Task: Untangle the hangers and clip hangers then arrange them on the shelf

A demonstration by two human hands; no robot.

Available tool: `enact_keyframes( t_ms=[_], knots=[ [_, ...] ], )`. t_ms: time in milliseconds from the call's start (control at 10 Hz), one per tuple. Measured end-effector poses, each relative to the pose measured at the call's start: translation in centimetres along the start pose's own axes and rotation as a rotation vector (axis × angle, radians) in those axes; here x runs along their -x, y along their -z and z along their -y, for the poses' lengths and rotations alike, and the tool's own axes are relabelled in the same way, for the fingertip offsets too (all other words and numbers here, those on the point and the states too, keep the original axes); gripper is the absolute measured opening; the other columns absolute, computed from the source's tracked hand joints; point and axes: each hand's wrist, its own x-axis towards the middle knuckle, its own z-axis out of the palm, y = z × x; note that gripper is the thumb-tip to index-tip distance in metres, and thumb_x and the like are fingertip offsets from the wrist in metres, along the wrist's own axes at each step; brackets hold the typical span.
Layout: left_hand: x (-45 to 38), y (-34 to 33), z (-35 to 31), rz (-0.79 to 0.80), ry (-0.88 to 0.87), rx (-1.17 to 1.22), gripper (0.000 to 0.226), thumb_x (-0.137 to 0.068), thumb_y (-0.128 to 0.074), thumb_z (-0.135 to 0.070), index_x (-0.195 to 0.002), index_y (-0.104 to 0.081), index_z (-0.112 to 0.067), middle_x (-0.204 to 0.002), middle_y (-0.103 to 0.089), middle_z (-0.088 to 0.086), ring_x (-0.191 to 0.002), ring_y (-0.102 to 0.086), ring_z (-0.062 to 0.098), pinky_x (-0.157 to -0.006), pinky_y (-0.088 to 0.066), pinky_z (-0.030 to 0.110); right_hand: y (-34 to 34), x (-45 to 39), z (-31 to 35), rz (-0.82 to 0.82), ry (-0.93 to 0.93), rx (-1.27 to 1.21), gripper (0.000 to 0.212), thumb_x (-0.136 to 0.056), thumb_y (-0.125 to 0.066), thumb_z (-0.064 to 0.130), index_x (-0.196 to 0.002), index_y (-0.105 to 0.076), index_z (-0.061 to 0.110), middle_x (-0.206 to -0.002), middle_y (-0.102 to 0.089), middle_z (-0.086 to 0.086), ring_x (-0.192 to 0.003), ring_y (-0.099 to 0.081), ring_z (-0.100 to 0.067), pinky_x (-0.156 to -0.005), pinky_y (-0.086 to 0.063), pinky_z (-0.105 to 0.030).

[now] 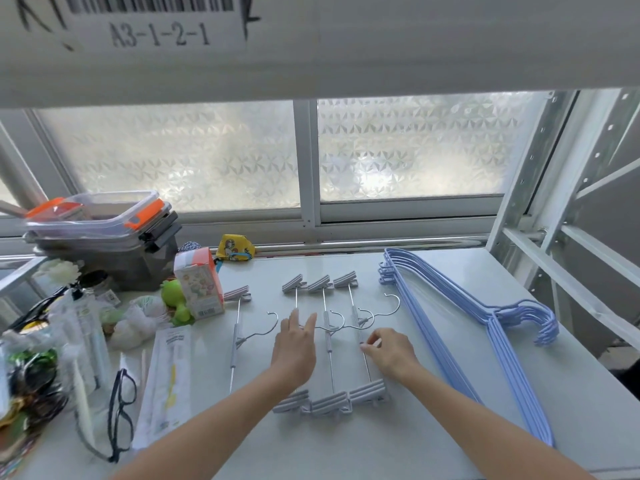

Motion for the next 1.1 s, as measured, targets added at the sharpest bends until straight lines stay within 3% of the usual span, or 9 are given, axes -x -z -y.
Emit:
enact_keyframes(
  t_ms=[100, 200, 300, 400, 500, 700, 800, 1000, 1100],
  knots=[
    [0.7, 1.6, 1.9, -0.255, -0.037, 0.02, 0.055, -0.089, -0.037, -0.002, -0.141, -0.032, -0.018, -0.15, -0.026, 0.011, -0.134, -0.027, 0.026, -0.109, -0.03, 0.034, 0.4, 0.1, -0.2, -0.139, 0.024, 0.022, 0.024, -0.089, -0.054, 0.033, -0.096, -0.063, 0.013, -0.102, -0.069, -0.01, -0.097, -0.061, -0.028, -0.07, -0.039, -0.026],
    [1.0, 3.3, 4.9, -0.157, 0.242, -0.003, 0.054, -0.09, -0.041, -0.014, -0.141, -0.025, -0.018, -0.148, -0.022, 0.011, -0.132, -0.026, 0.028, -0.104, -0.034, 0.039, 0.3, 0.0, 0.3, -0.172, 0.043, 0.027, 0.022, -0.09, -0.051, 0.032, -0.095, -0.062, 0.013, -0.099, -0.069, -0.009, -0.093, -0.061, -0.028, -0.068, -0.037, -0.026],
    [1.3, 3.3, 6.9, 0.101, 0.387, -0.102, 0.058, -0.092, -0.04, -0.02, -0.143, -0.014, -0.02, -0.148, -0.014, 0.014, -0.133, -0.025, 0.03, -0.103, -0.036, 0.042, -0.5, -0.1, 0.8, -0.109, 0.021, 0.085, 0.023, -0.09, -0.051, 0.028, -0.103, -0.059, 0.01, -0.108, -0.066, -0.012, -0.102, -0.06, -0.03, -0.077, -0.043, -0.03],
    [1.3, 2.8, 7.8, 0.173, 0.403, -0.076, 0.052, -0.091, -0.036, -0.011, -0.14, -0.021, -0.021, -0.138, -0.026, 0.015, -0.12, -0.047, 0.032, -0.094, -0.043, 0.039, -1.7, 0.0, 1.0, -0.047, 0.008, 0.122, 0.024, -0.091, -0.048, 0.022, -0.108, -0.056, 0.007, -0.113, -0.064, -0.014, -0.106, -0.059, -0.031, -0.084, -0.046, -0.032],
    [1.4, 2.5, 8.2, 0.129, 0.375, -0.046, 0.045, -0.092, -0.032, -0.004, -0.136, -0.033, -0.014, -0.131, -0.036, 0.016, -0.112, -0.055, 0.036, -0.091, -0.046, 0.039, -2.1, -0.2, 0.9, -0.046, -0.013, 0.094, 0.024, -0.092, -0.046, 0.02, -0.108, -0.056, 0.006, -0.114, -0.064, -0.015, -0.106, -0.059, -0.032, -0.085, -0.046, -0.032],
    [0.3, 2.1, 6.5, 0.025, 0.28, 0.067, 0.047, -0.09, -0.031, 0.004, -0.132, -0.044, -0.013, -0.126, -0.04, 0.016, -0.109, -0.056, 0.038, -0.094, -0.045, 0.042, -2.1, -0.7, 0.7, -0.045, -0.066, 0.016, 0.022, -0.091, -0.047, 0.018, -0.107, -0.057, 0.006, -0.114, -0.065, -0.014, -0.108, -0.058, -0.03, -0.086, -0.044, -0.03],
    [-0.5, 1.6, 4.6, 0.046, 0.264, 0.108, 0.046, -0.089, -0.031, 0.007, -0.129, -0.046, -0.01, -0.126, -0.043, 0.017, -0.112, -0.054, 0.037, -0.096, -0.043, 0.041, -2.1, -0.6, 0.7, -0.041, -0.085, 0.002, 0.022, -0.091, -0.048, 0.018, -0.107, -0.057, 0.007, -0.114, -0.064, -0.014, -0.109, -0.057, -0.029, -0.086, -0.044, -0.03],
    [-1.5, 0.7, 3.5, 0.021, 0.276, 0.047, 0.048, -0.088, -0.035, 0.008, -0.13, -0.042, -0.012, -0.124, -0.044, 0.014, -0.114, -0.049, 0.03, -0.09, -0.046, 0.034, -1.9, -0.1, 0.7, -0.017, -0.092, -0.02, 0.02, -0.092, -0.049, 0.021, -0.104, -0.057, 0.008, -0.113, -0.065, -0.013, -0.107, -0.058, -0.027, -0.083, -0.043, -0.027],
    [-1.2, 0.4, 4.2, -0.01, 0.254, 0.095, 0.054, -0.09, -0.034, -0.001, -0.14, -0.03, -0.021, -0.126, -0.041, 0.012, -0.117, -0.041, 0.028, -0.09, -0.044, 0.035, -1.6, 0.3, 1.1, -0.014, -0.089, -0.044, 0.023, -0.094, -0.046, 0.025, -0.104, -0.055, 0.007, -0.115, -0.064, -0.015, -0.109, -0.057, -0.027, -0.085, -0.042, -0.028]
  ],
)
